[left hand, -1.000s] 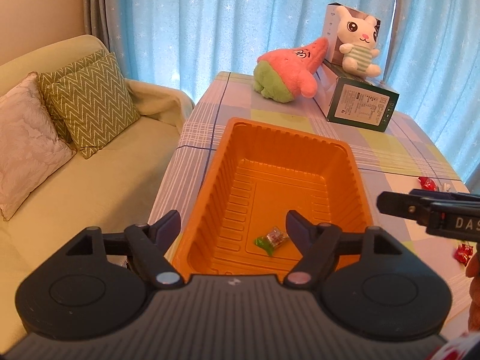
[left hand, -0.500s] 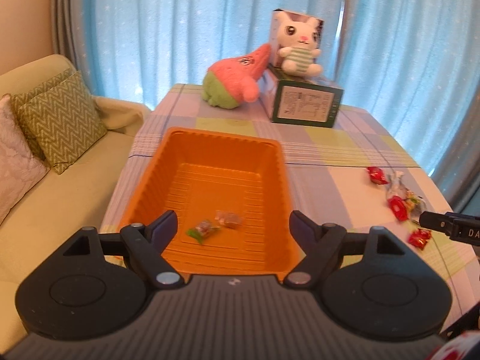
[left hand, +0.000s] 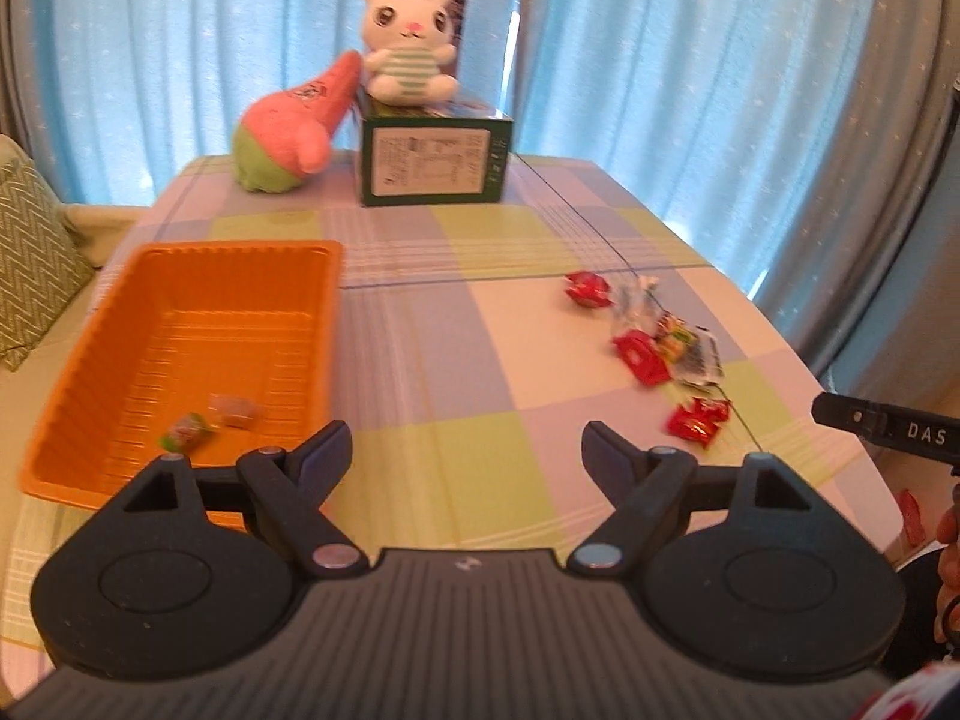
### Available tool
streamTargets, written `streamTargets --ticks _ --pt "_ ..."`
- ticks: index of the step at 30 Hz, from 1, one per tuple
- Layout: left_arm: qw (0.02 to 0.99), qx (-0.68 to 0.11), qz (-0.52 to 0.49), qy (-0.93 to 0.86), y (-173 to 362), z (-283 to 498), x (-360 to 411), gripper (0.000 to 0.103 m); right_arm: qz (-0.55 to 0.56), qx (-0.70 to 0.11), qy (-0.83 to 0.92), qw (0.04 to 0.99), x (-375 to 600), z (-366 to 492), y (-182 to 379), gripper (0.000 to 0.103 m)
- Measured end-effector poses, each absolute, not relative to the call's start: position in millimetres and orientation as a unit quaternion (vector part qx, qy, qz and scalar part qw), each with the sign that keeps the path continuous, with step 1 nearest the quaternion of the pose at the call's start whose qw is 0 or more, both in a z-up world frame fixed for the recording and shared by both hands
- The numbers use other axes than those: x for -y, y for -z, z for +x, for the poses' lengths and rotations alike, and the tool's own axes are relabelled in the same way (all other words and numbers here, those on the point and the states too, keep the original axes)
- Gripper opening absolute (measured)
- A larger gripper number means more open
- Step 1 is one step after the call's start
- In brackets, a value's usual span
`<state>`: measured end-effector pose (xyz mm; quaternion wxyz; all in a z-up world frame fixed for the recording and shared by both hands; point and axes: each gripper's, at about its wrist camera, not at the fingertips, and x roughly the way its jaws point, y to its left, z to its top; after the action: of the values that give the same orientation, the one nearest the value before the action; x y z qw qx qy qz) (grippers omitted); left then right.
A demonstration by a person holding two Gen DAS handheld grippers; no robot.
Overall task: Organize snacks
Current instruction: 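Move the left tool back toward the scattered snacks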
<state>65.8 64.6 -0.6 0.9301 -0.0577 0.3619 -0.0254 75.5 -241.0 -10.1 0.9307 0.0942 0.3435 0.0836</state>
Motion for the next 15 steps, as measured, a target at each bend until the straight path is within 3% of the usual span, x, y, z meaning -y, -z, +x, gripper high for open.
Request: streamTargets --ticks 15 --pt "0.91 -0.407 -0.048 0.057 55 124 16 0.078 0.122 -0.357 -0.06 0.924 286 115 49 0.073"
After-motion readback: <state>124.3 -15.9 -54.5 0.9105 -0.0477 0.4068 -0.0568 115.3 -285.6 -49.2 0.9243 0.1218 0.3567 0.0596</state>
